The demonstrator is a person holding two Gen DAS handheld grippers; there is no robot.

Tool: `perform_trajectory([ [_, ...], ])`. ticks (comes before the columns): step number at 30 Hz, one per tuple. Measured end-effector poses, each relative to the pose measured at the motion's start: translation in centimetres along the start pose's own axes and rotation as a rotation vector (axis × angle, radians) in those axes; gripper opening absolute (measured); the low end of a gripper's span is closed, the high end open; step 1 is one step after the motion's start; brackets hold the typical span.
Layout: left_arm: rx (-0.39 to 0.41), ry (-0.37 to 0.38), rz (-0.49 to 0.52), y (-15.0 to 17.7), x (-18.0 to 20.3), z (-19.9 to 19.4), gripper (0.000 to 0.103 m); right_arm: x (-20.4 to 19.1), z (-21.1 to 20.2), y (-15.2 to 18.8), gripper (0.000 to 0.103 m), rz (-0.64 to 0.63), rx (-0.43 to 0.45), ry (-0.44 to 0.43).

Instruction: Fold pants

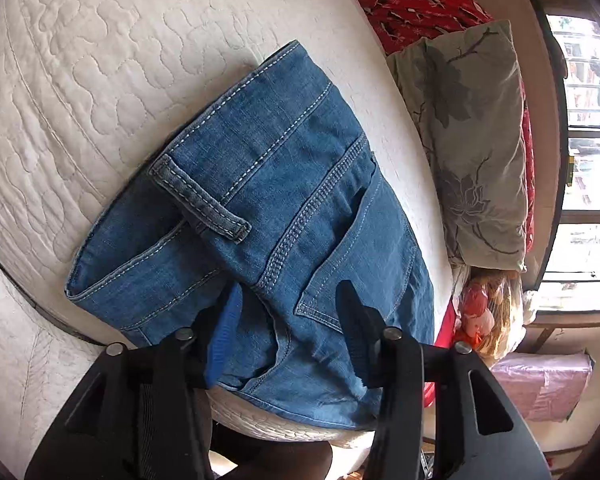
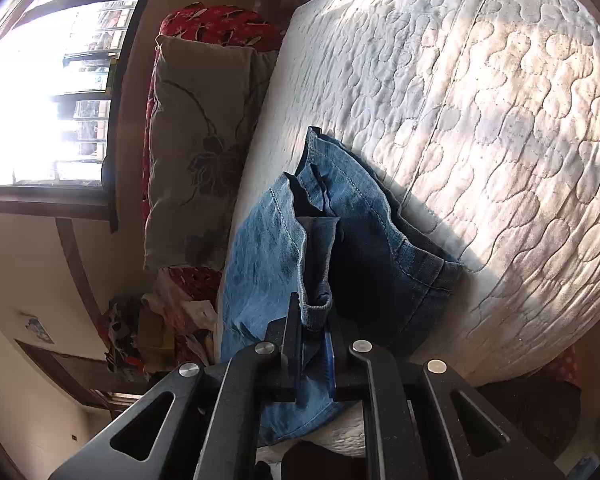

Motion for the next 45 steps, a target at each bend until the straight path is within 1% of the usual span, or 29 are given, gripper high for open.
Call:
perform_trajectory([
  [4, -0.016, -0.016, -0.035, -0.2, -0.5, 1.4, 0.051, -0.2, 0.1, 0.0, 0.01, -0.005, -0.005, 0.006],
  [7, -0.007, -0.034, -0.045, -1.0, -0.4, 1.6, 0.049, -0.3, 0.4, -0.1, 0.01, -0.013, -0.01, 0.005],
  [8, -0.003, -0.043, -0.043, -1.4, -0.2, 1.5, 0.04, -0.4, 0.6, -0.1, 0.01, -0.017, -0.01, 0.004],
  [9, 0.004, -0.069, -0.033, -1.8, 0.0, 1.4, 0.019, -0.5, 0.7, -0.2, 0.01, -0.021, -0.01, 0.004],
  [10, 0.003, -0.098, -0.015, -2.1, 0.1, 1.4, 0.013, -0.6, 0.9, -0.2, 0.01, -0.024, -0.011, 0.006],
  [12, 0.012, -0.121, 0.004, -2.5, 0.6, 1.3, 0.006, -0.8, 1.3, -0.3, 0.01, -0.032, -0.009, 0.01],
  [14, 0.044, -0.14, 0.044, -2.6, 1.5, 0.7, 0.005, -1.1, 1.2, -0.4, 0.01, -0.04, -0.001, 0.005],
  [18, 0.13, -0.163, 0.16, -2.4, 3.7, -1.3, 0.005, -2.6, 0.7, -0.4, 0.008, -0.083, 0.017, -0.01],
  [21, 0.179, -0.168, 0.212, -2.3, 5.1, -2.5, 0.005, -3.9, -0.2, -0.4, 0.007, -0.089, 0.028, -0.053],
  [25, 0.22, -0.158, 0.249, -1.9, 6.3, -4.2, 0.005, -5.7, -1.6, -0.5, 0.007, -0.101, 0.048, -0.105],
  [31, 0.244, -0.132, 0.258, -0.9, 6.6, -6.1, 0.005, -6.9, -3.9, -0.3, 0.007, -0.096, 0.067, -0.155],
  [35, 0.242, -0.128, 0.256, 0.1, 5.8, -7.0, 0.005, -6.2, -5.0, 0.1, 0.007, -0.07, 0.071, -0.166],
  [37, 0.233, -0.142, 0.261, 0.8, 4.8, -7.1, 0.005, -5.0, -5.2, 0.2, 0.008, -0.057, 0.076, -0.143],
  [38, 0.22, -0.152, 0.254, 1.3, 4.1, -6.9, 0.005, -4.1, -5.1, 0.1, 0.008, -0.044, 0.08, -0.119],
  [41, 0.148, -0.197, 0.229, 2.6, 1.2, -5.1, 0.005, -0.2, -4.3, -0.2, 0.01, 0.024, 0.075, -0.038],
  [43, 0.098, -0.247, 0.21, 3.1, -1.1, -3.4, 0.005, 2.2, -3.2, 0.1, 0.01, 0.064, 0.05, 0.015],
  [45, 0.042, -0.268, 0.173, 3.2, -3.0, -1.9, 0.005, 4.0, -2.1, 0.5, 0.01, 0.076, 0.025, 0.093],
])
Point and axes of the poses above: each gripper's, at about its wrist camera, not at the fingertips, and z roughly the way its jaws point, x to its right, y to its underside, the point moved 10 cm from there along z, roughly the way its jaws point, and after that the axes turned 4 degrees about y, right-handed, at the moved point
